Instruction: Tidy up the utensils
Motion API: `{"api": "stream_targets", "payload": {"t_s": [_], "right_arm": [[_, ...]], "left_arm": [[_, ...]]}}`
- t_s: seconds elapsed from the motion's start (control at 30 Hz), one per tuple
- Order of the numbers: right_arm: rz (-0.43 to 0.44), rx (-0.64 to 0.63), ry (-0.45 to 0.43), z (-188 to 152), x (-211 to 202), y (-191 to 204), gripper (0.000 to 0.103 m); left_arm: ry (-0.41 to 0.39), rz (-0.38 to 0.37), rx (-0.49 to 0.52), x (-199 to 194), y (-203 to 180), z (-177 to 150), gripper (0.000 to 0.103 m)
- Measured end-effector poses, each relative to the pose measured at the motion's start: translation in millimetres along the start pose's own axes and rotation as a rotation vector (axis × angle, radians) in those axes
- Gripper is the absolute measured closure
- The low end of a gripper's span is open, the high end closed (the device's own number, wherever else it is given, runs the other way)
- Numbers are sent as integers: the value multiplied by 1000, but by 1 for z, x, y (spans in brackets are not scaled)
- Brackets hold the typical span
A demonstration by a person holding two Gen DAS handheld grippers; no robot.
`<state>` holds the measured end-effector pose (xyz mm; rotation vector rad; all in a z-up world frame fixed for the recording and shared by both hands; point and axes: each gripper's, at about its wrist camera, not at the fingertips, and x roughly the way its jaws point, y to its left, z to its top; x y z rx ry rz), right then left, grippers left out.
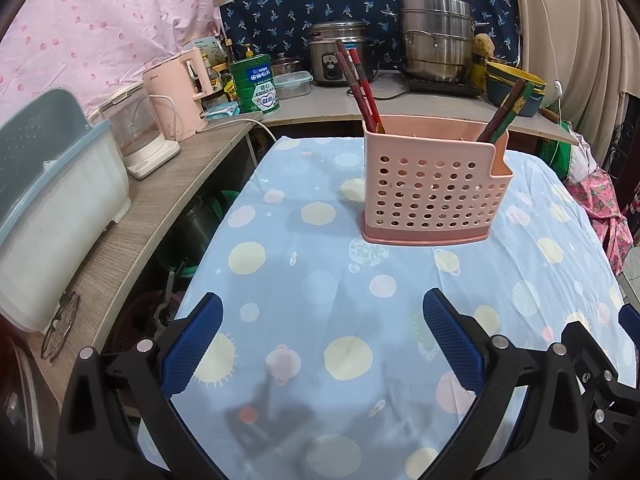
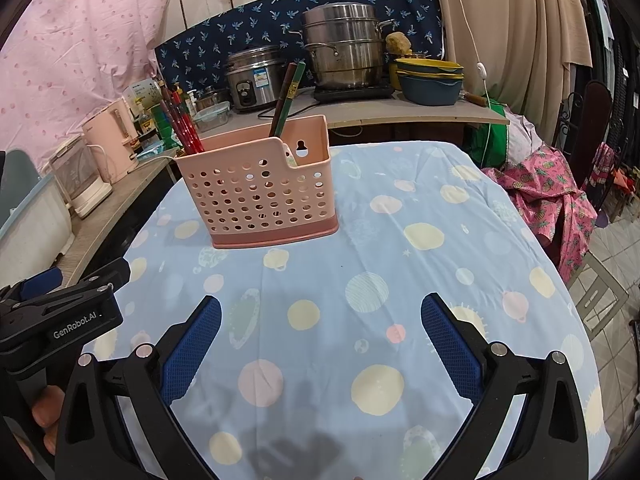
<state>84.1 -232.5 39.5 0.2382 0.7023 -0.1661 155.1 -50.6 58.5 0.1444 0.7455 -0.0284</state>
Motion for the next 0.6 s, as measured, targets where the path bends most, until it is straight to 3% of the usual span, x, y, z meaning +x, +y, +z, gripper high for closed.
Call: {"api": "stream_targets", "payload": {"t_s": [0.6], "right_arm": [[-20, -4, -4, -1, 1, -2, 6]], "left_arm": [[-5, 3, 3, 0, -2, -3, 7]]}}
